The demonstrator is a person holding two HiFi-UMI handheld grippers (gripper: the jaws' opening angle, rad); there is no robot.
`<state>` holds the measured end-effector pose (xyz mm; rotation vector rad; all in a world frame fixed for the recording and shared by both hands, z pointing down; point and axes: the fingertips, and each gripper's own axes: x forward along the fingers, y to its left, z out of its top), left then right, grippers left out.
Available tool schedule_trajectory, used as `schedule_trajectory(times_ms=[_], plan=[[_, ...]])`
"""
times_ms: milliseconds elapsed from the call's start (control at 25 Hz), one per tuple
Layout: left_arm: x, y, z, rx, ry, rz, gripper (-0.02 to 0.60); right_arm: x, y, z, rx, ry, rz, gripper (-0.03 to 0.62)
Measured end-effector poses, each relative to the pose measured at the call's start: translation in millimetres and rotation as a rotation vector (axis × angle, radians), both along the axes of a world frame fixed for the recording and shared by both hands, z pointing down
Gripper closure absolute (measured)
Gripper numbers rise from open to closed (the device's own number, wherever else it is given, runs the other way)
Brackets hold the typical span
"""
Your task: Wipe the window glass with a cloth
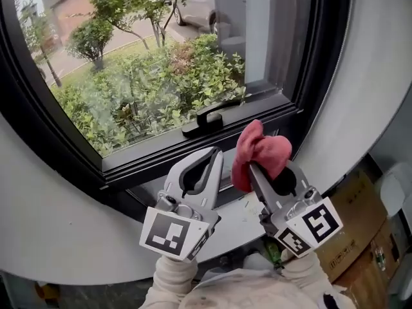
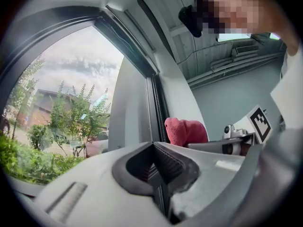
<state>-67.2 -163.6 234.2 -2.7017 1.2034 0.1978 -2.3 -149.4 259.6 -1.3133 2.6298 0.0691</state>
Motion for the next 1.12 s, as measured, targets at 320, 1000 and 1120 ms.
schedule_trajectory(times_ms=[320,1000,1120], plan=[[-3.5,-48.5,-8.5,0.016,0.005,-0.033,0.482,-1.6,-70.6,-15.2,-0.001,0.030,0.017,0.505],[-32.2,-120.4,-29.3,0.019,0.017,-0.099,0.481,-54.4,-211.6,-184.1,0.268,0.188,0.093,0.503],[-35.0,-124.4,-27.7,0.028,0.018,-0.110,0.481,-55.3,-211.8,-166.8,0.275,0.181,0.083,0.505]])
